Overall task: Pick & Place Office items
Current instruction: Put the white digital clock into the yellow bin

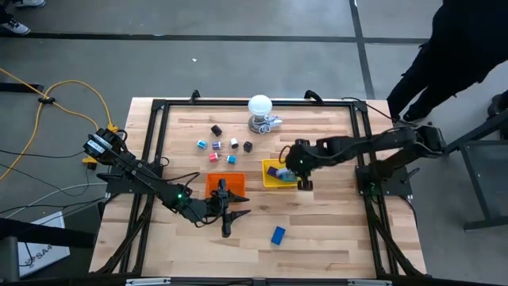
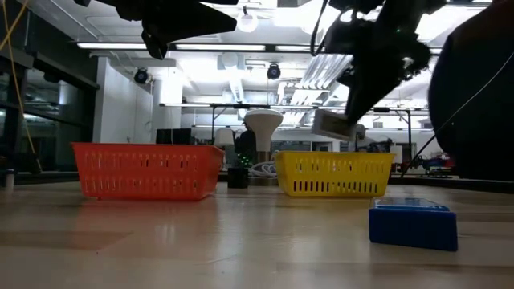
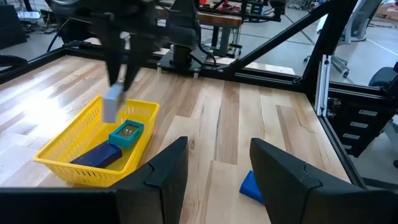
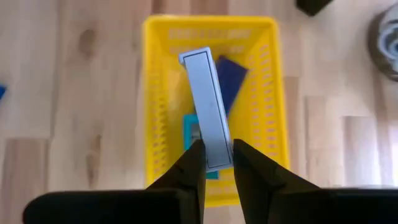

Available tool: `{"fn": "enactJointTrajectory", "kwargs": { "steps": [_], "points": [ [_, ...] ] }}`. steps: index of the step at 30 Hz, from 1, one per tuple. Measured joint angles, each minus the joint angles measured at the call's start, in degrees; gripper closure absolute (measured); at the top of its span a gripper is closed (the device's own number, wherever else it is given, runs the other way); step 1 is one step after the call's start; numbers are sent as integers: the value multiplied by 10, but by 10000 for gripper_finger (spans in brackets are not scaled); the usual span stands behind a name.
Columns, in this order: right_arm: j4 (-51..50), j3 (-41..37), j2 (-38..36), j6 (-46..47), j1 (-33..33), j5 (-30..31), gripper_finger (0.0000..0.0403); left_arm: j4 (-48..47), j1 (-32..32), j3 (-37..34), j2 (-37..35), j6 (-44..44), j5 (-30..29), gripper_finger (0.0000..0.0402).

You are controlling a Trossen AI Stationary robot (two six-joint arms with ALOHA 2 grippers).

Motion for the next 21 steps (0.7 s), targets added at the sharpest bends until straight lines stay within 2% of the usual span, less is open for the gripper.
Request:
{"fn": "enactJointTrajectory", "kwargs": {
  "steps": [7,14,21],
  "points": [
    [8,0,12,-5,-39,-18,346,0,0,0,0,0,0,236],
    [23,0,51,-5,-41,-27,346,2,0,0,0,2,0,236],
    [19,-1,65,-4,-41,13,346,5,0,0,0,2,0,236]
  ]
}}
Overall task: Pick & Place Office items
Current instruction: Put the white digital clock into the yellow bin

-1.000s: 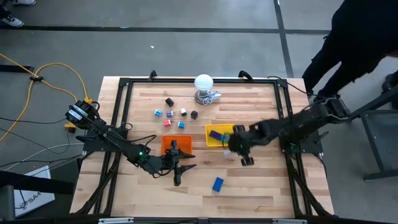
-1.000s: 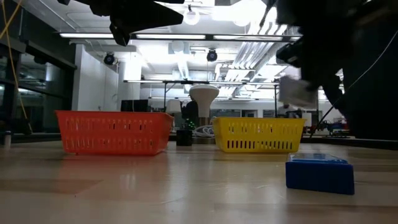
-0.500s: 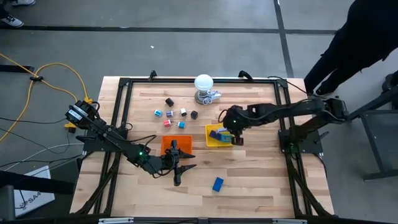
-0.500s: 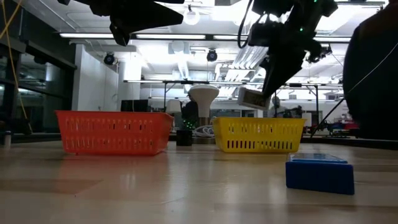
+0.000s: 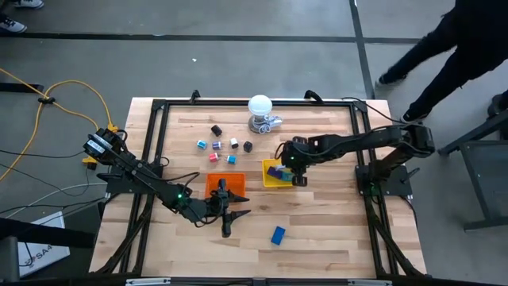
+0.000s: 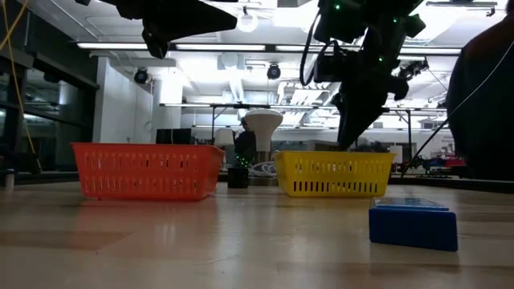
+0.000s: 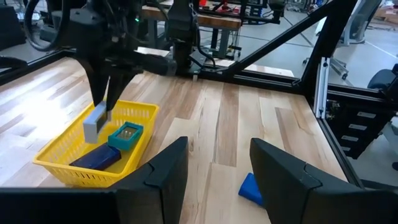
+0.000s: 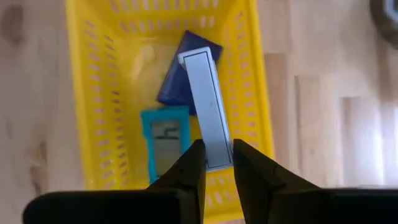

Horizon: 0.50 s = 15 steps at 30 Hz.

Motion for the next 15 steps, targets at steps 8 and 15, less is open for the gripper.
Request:
{"fn": "enactJointTrajectory", "kwargs": {
  "steps": [8,15],
  "points": [
    [1,0,0,6,0,3,341,0,0,0,0,0,0,236],
    [1,0,0,6,0,4,302,0,0,0,0,-1,0,236]
  ]
}}
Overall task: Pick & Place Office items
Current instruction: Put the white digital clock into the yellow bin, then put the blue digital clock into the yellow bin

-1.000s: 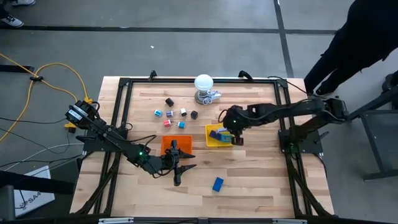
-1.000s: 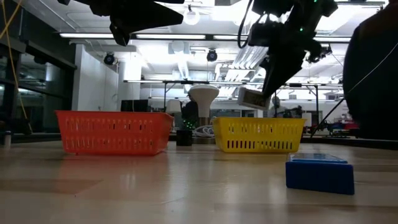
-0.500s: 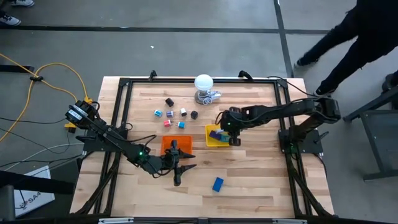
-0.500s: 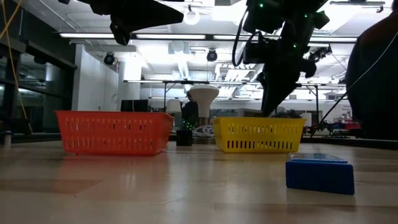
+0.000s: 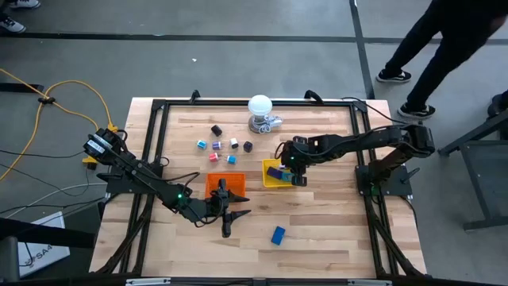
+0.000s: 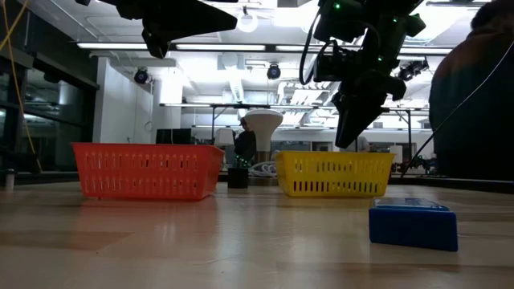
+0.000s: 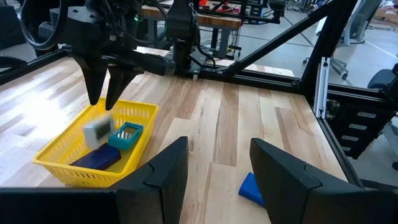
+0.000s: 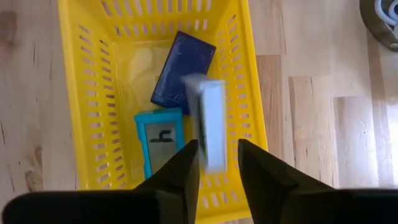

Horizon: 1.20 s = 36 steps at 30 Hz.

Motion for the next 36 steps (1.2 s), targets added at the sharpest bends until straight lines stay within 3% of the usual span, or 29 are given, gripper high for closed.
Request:
{"fn": "enactJointTrajectory", "kwargs": {
  "steps": [16,29,36],
  "points": [
    [-8,35,-13,0,20,-3,286,0,0,0,0,-1,0,236],
    [-1,89,-10,-27,178,1,279,0,0,0,0,-1,0,236],
    [81,90,21,-82,248,-3,258,0,0,0,0,-1,0,236]
  ]
}}
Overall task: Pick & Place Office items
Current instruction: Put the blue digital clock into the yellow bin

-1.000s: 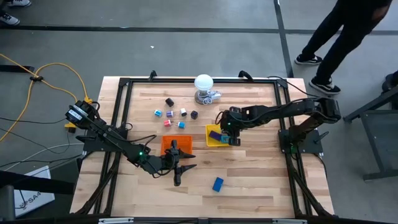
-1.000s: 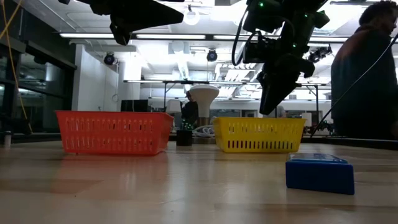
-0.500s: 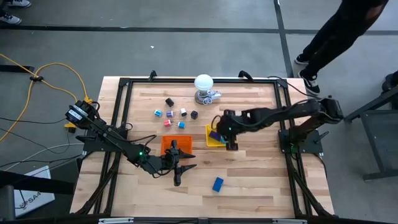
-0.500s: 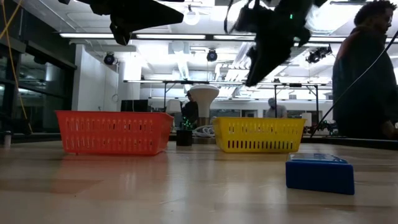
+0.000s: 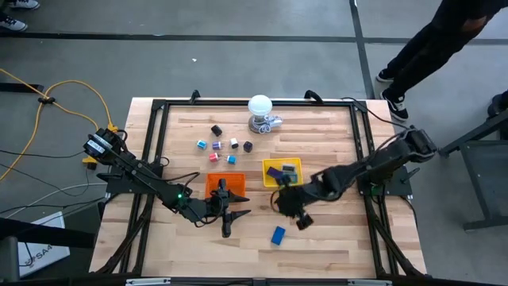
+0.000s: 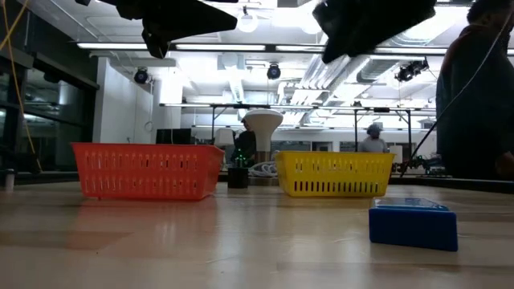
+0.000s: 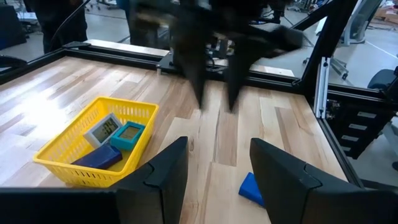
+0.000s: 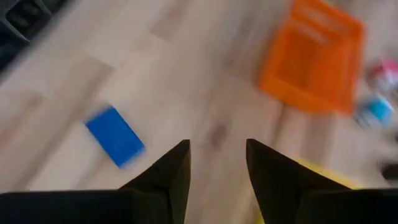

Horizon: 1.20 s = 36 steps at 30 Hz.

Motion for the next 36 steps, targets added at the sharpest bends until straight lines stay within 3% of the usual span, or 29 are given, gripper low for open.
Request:
{"fn": "enactJointTrajectory", "kwargs": {
  "steps": [3,13,23,36],
  "points": [
    [3,-4,25,-23,19,-12,245,0,0,0,0,1,0,236],
    [51,-2,96,-89,30,-149,199,7,0,-1,0,1,0,236],
    [63,-2,110,-174,34,-159,167,10,0,-1,0,1,0,236],
    [89,-2,147,-194,33,-190,166,9,0,0,0,-1,0,236]
  ]
}}
